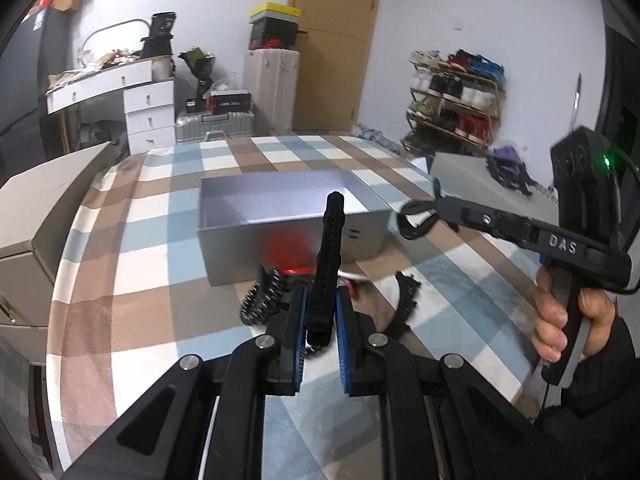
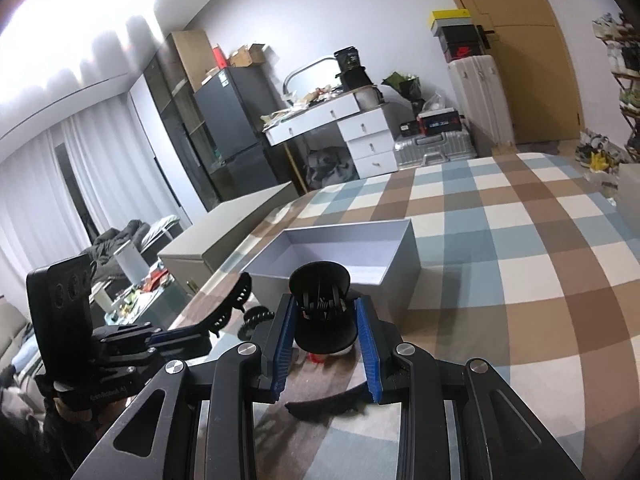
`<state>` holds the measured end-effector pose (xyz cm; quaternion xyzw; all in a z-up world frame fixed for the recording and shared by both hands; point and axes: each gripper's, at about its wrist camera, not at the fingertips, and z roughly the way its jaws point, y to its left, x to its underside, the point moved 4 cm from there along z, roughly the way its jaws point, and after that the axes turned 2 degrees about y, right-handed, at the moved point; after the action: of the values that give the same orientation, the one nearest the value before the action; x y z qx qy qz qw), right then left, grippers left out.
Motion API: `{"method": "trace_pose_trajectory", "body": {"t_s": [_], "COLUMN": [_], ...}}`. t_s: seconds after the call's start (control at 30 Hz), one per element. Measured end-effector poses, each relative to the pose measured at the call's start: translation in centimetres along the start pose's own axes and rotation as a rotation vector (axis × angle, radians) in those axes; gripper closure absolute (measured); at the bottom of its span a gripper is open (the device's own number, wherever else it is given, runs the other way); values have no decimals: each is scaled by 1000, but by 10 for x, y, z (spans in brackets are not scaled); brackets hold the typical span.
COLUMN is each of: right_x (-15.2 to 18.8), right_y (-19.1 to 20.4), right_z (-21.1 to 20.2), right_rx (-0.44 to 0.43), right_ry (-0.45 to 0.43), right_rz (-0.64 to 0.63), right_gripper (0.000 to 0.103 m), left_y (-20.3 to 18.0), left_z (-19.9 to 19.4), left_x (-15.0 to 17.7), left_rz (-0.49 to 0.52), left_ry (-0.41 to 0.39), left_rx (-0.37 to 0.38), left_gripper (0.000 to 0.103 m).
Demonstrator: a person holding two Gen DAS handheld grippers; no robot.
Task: Organize jewelry
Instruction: 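Grasp a black coiled hair tie with the left tool while the right tool lifts the claw clip, then carry both items over the silver box and open both tools to drop them in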
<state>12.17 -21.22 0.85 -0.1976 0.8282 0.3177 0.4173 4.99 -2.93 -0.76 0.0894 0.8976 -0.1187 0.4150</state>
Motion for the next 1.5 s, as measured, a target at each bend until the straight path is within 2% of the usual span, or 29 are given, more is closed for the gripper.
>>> {"method": "trace_pose_trajectory", "body": {"t_s": [0.6,1.03,1.13,1.5], "right_x": [-15,-49,-43,-36], "right_y": [3,-1,-5,-21], "right_z": [10,29,38,47], "right_rx": [-6,-12,-20,-16], "right_ry": [-12,-56,-27,18], "right_rz": [37,97,116,166], "right_gripper": [73,73,73,73], "left_y": [24,36,40,48], "left_z": [5,21,25,47], "left_x": [-18,-36,-41,-53], "left_rz": [-77,-112,-111,-132], "left_ry": [-35,-37,-35,-17], "left_rx": [-42,-88,-115,-133], "left_gripper": [95,95,95,95]}}
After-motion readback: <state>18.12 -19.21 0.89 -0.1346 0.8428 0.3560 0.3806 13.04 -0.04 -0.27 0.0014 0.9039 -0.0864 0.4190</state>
